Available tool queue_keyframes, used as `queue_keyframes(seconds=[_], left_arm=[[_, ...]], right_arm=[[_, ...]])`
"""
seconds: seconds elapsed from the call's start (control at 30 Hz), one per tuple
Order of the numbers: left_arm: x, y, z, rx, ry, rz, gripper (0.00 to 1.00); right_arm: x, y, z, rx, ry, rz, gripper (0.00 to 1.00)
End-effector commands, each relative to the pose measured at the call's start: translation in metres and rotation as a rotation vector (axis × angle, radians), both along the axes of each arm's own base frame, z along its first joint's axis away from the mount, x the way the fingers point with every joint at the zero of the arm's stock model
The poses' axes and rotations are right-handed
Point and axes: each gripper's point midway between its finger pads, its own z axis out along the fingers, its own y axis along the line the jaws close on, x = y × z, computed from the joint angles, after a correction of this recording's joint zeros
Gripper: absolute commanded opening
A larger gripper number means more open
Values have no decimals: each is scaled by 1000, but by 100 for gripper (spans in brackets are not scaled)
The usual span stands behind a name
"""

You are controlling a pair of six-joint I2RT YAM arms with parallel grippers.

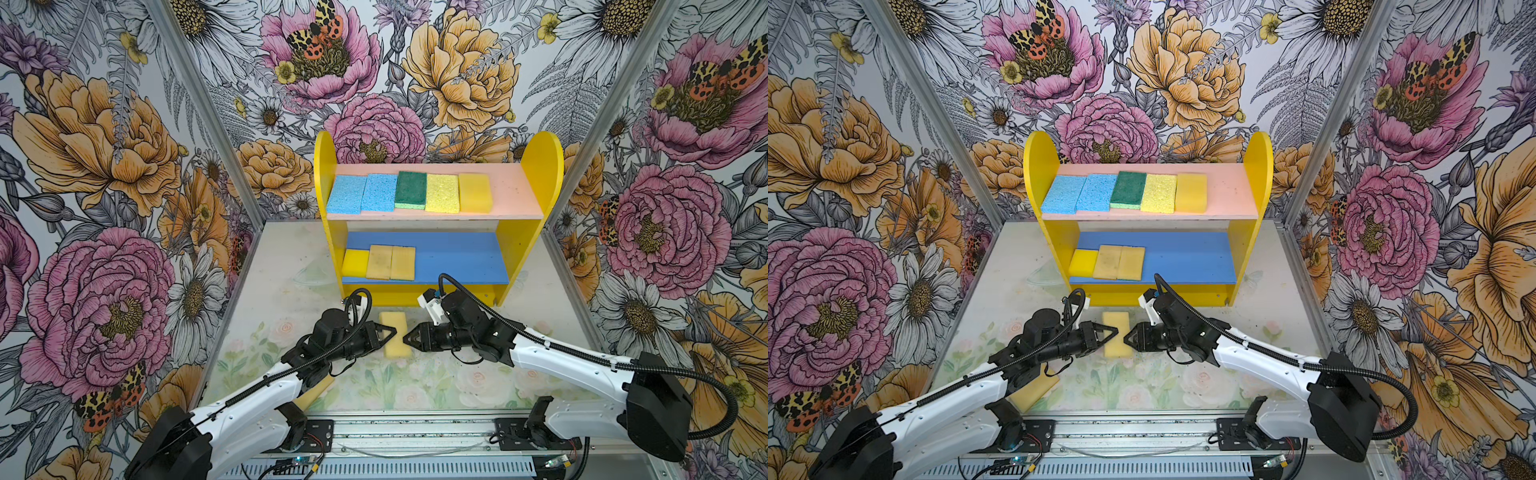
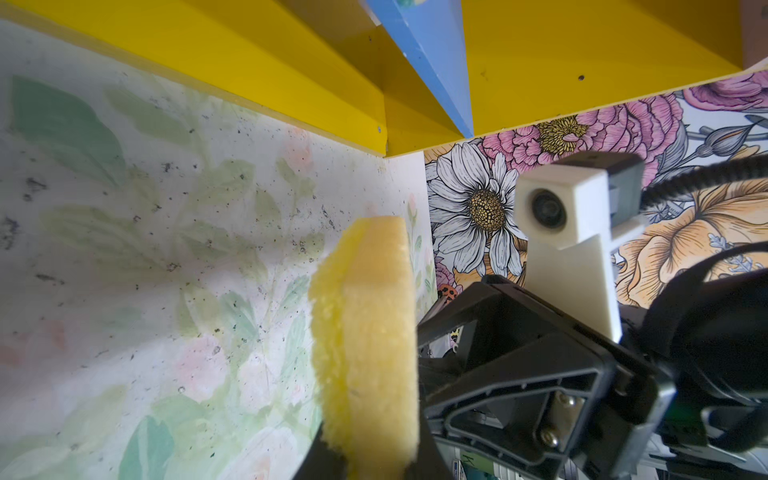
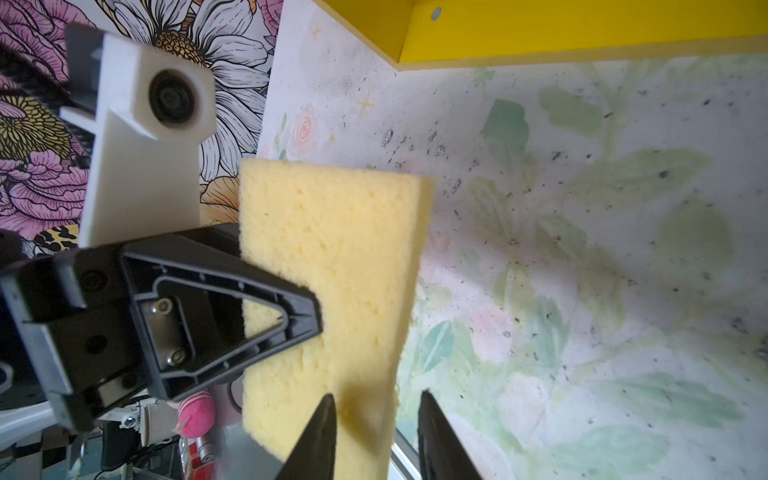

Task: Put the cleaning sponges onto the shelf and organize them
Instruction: 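Close both grippers on the pale yellow sponge and tip it on edge, then lift the pale yellow sponge upright, held between both grippers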

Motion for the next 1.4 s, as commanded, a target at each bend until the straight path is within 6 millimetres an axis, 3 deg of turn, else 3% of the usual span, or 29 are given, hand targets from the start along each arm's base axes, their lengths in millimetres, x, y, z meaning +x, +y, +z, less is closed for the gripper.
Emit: queue_keyframes(seconds=[0.0, 0.43, 0.9, 1.1, 1.37], left_arm=[[-2, 7, -1, -11, 4, 4, 16], [-2, 11, 9, -43, -14, 12, 17], [-1, 13, 13, -76, -14, 15, 18], [1, 13, 18, -89, -25, 18, 18], [1, 16, 22, -101, -33, 28, 18]], right_arm=[[-5, 5, 21, 55, -6, 10, 40], [-8, 21, 25, 88, -1, 43, 43], [-6, 23, 31, 122, -9, 31, 12], [-9, 25, 23, 116, 16, 40, 30], [-14, 41, 21, 183, 63, 67, 30]])
